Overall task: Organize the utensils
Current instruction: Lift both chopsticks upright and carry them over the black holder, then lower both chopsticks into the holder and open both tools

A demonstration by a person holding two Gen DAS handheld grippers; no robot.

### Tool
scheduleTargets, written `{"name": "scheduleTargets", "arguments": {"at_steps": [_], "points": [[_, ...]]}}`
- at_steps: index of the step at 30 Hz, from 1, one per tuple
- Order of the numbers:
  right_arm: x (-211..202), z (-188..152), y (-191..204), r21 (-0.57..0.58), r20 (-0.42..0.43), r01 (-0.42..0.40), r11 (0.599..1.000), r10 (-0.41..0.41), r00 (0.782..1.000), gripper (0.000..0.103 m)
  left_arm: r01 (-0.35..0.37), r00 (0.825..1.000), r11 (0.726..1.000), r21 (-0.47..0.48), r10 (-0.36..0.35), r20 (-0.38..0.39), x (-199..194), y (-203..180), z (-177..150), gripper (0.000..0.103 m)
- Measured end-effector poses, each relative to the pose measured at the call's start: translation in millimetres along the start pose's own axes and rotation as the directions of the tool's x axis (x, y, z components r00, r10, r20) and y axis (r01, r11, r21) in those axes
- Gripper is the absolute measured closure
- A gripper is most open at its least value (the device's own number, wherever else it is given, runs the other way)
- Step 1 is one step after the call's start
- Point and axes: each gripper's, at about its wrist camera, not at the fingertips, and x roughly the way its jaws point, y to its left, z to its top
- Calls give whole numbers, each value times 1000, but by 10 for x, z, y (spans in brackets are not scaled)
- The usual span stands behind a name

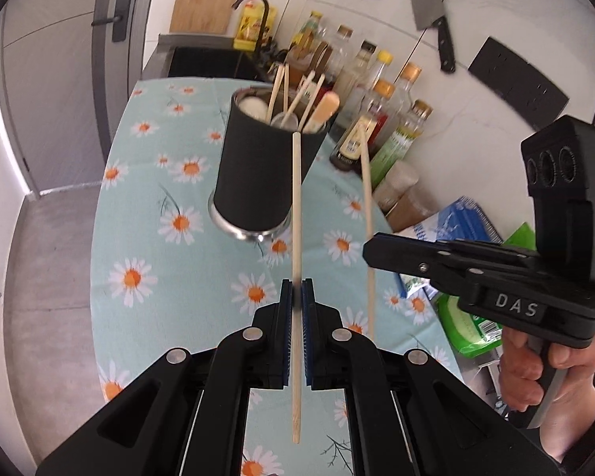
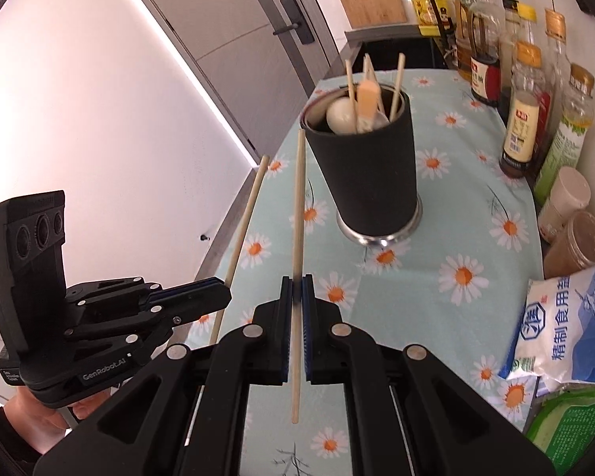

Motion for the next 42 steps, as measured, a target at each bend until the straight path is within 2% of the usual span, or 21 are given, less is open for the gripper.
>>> {"name": "scheduleTargets", "arguments": {"at_steps": [6, 10, 16, 22, 25, 32, 37, 42], "points": [[29, 230, 135, 1, 75, 10, 1000, -10, 997, 97, 74, 994, 997, 31, -76, 77, -121, 150, 259, 99], [56, 423, 151, 30, 124, 7, 1000, -10, 992, 97, 115, 984, 992, 53, -122, 131, -166, 221, 462, 99], [-6, 717, 82, 69, 230, -10, 998, -6, 973, 97, 178, 955, 980, 89, -194, 224, -200, 295, 800, 99], [-73, 1001, -6, 83, 316, -15, 996, -12, 949, 97, 234, 916, 962, 140, -266, 299, -159, 322, 1148, 99], [-124, 1130, -19, 72, 361, -9, 997, -17, 933, 97, 244, 906, 958, 153, -281, 316, -109, 327, 1269, 99], [-180, 1360, -156, 76, 465, 16, 997, -50, 884, 97, 241, 862, 951, 196, -302, 407, 15, 330, 1545, 99], [-127, 1488, -372, 125, 477, 13, 992, -71, 876, 97, 227, 842, 950, 216, -302, 447, 167, 352, 1688, 99], [-67, 1521, -522, 156, 483, 11, 988, -86, 871, 97, 212, 834, 951, 227, -297, 465, 291, 371, 1743, 99]]}}
